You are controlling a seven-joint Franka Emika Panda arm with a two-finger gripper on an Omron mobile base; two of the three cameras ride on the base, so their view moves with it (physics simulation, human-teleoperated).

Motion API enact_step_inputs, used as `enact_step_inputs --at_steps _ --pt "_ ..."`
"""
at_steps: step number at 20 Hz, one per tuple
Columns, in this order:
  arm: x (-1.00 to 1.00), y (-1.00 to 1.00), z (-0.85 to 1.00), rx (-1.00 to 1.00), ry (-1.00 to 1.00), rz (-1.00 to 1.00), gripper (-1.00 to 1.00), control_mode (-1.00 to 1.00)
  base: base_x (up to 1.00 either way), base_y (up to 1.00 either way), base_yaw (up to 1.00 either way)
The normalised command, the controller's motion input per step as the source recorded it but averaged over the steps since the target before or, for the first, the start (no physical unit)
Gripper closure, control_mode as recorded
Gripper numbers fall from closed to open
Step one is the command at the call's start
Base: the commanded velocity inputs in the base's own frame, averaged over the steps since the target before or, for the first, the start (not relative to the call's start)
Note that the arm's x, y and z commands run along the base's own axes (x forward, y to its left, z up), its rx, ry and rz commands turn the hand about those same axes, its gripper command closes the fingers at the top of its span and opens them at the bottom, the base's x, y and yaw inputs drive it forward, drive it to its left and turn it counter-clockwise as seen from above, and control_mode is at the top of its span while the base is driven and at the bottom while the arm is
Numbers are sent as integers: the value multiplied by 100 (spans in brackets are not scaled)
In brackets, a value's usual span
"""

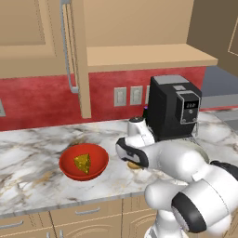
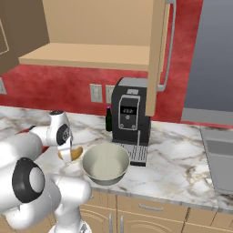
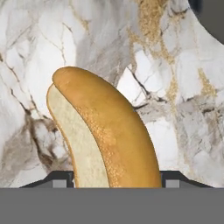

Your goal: Pick both bowls and place them on the counter. Then place the cheese in one bowl and place the hotdog bun in the other bowl.

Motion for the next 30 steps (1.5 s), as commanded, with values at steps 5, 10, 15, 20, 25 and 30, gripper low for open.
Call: enact_step_inputs --at_steps 5,10,15,20,25,30 --pt "-19 -3 41 2 -10 0 100 -100 0 0 0" --pt "-22 -7 47 2 -14 0 100 -100 0 0 0" --pt "-35 -22 48 4 -8 0 100 -100 0 0 0" --pt "-36 -29 54 4 -1 0 100 -100 0 0 0" --pt "-36 -32 52 3 0 0 100 -100 0 0 0" --pt "-30 -38 53 0 0 0 100 -100 0 0 0"
